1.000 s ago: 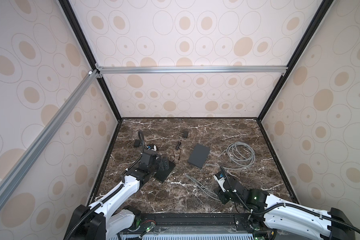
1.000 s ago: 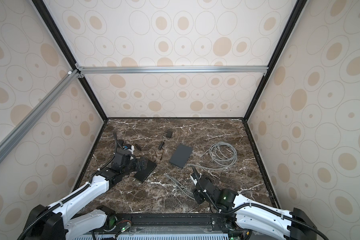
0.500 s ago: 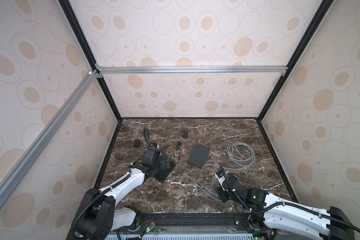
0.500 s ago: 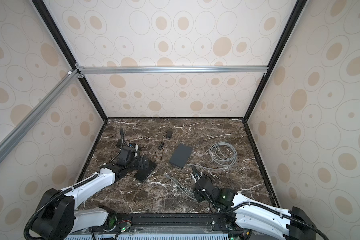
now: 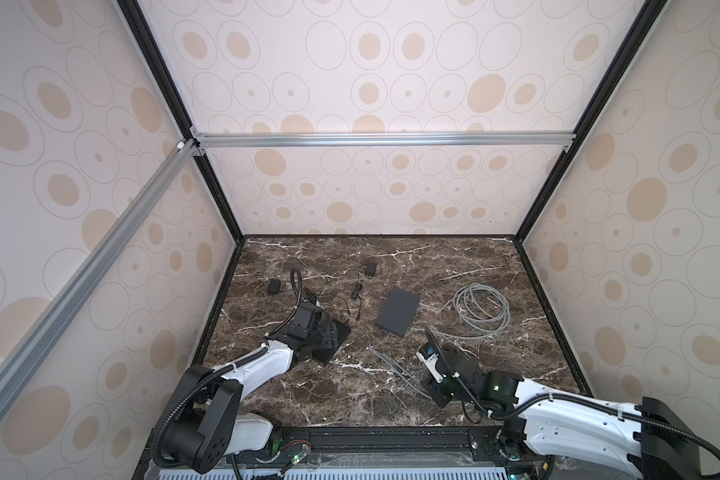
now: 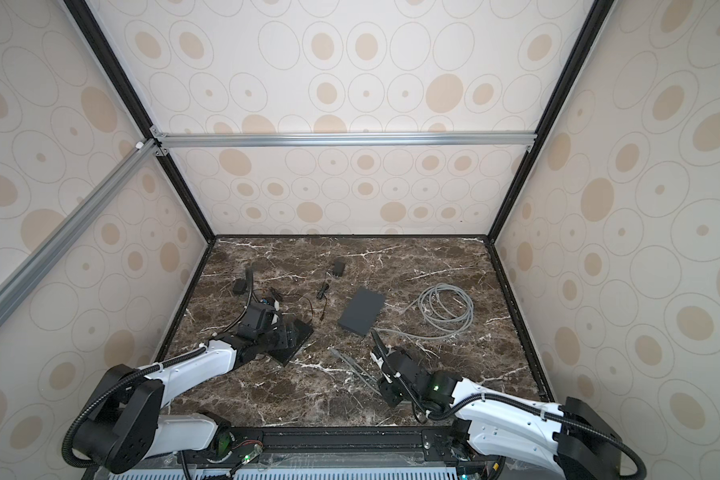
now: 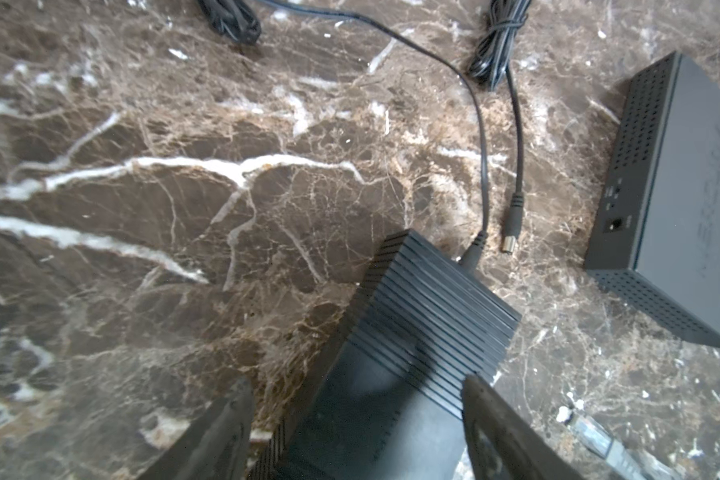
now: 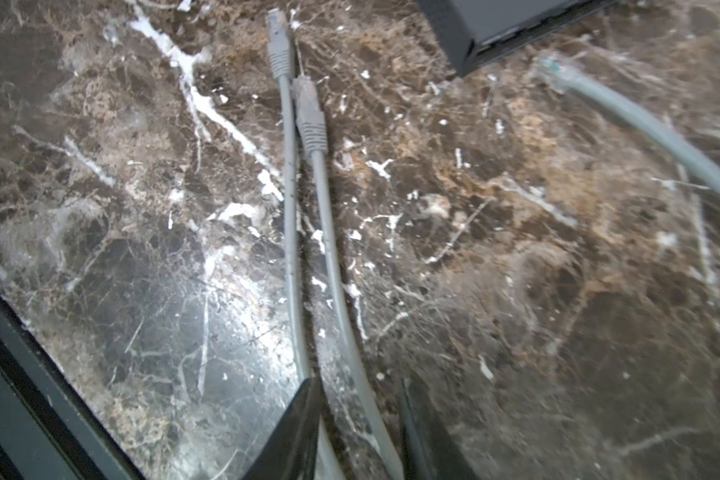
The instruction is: Insert the plug into the switch port
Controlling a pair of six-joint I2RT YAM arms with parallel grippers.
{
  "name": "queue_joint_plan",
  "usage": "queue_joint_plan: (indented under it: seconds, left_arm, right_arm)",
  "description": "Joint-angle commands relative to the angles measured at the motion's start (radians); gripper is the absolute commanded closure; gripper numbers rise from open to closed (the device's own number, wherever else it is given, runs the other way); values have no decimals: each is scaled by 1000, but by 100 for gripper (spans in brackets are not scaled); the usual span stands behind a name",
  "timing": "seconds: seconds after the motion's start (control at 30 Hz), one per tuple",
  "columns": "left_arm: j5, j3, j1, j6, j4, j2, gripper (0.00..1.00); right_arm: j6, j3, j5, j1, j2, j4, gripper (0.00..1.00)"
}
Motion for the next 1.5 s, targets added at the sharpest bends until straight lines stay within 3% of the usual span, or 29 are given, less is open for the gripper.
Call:
queue_joint_plan:
  seconds: [0.0,0.27,0.43,0.8,1.03,1.47]
  left_arm:
    - [-6,10,4,24,41,15,29]
    - [66,19,5,-9,42,49,27]
    - [130,64,4,-19,-16,32,21]
    - [145,274,35,76,-297,-46,11]
    - [246,303,103,149,-298,-69,11]
    - [261,230,130,169,-199,-125,12]
  right_arm:
    - [-109,108,-80,1,125,101,65]
    - [-201,405,-274,-80,482,52,69]
    - [-241,542,-273,-92,608,-45,70]
    - [-235,650,-238,-109,720,-133,72]
    - [-238,700,-203,-111,781,-166,70]
    - [-211,784,-207,-108,898,-203,76]
